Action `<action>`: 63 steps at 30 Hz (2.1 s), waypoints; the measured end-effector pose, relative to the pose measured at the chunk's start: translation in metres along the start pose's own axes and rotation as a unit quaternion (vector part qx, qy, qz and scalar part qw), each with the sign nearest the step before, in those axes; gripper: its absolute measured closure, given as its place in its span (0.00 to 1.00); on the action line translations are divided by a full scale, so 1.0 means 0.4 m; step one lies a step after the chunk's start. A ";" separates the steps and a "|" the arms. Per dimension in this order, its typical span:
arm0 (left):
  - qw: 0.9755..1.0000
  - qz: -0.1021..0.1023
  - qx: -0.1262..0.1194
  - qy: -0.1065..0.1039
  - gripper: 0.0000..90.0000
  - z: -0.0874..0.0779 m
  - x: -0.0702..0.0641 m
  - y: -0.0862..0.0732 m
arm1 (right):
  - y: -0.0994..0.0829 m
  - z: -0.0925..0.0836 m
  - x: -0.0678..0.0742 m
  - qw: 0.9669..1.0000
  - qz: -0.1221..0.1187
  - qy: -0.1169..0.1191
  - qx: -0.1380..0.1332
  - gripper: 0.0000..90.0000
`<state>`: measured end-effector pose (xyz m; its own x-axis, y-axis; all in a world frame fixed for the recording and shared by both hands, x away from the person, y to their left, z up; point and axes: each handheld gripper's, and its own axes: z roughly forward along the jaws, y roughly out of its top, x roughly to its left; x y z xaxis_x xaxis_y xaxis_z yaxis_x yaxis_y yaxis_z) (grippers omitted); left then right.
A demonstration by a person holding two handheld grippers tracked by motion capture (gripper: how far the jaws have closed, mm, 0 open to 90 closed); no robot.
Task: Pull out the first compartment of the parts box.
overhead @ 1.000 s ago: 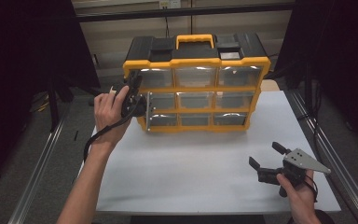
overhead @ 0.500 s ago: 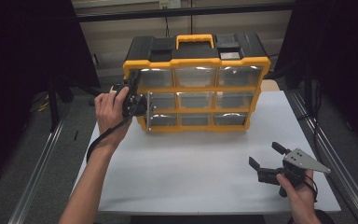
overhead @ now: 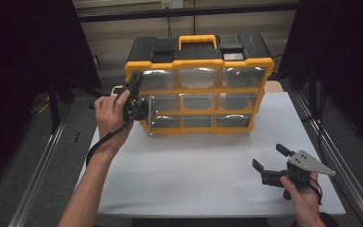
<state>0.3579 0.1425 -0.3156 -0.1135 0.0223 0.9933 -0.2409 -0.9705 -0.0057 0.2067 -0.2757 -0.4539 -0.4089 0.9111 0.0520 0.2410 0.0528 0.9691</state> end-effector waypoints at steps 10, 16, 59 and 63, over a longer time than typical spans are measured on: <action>1.000 -0.020 -0.012 -0.013 0.84 -0.006 0.013 -0.005 | 0.000 0.001 0.000 1.000 0.002 -0.004 0.002 0.00; 1.000 -0.019 -0.016 -0.017 0.83 0.002 0.014 -0.007 | 0.000 0.001 0.000 1.000 0.002 -0.002 0.002 0.00; 1.000 -0.022 -0.017 -0.008 0.89 -0.036 0.016 0.006 | -0.001 -0.002 0.001 1.000 -0.005 0.005 -0.010 0.00; 1.000 -0.026 -0.014 -0.010 0.89 -0.042 0.015 0.006 | -0.001 -0.002 0.001 1.000 -0.005 0.005 -0.010 0.00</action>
<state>0.3406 0.1443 -0.3115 -0.0808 0.0668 0.9945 -0.2734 -0.9610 0.0423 0.2057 -0.2758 -0.4540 -0.4205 0.9062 0.0438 0.2183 0.0542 0.9744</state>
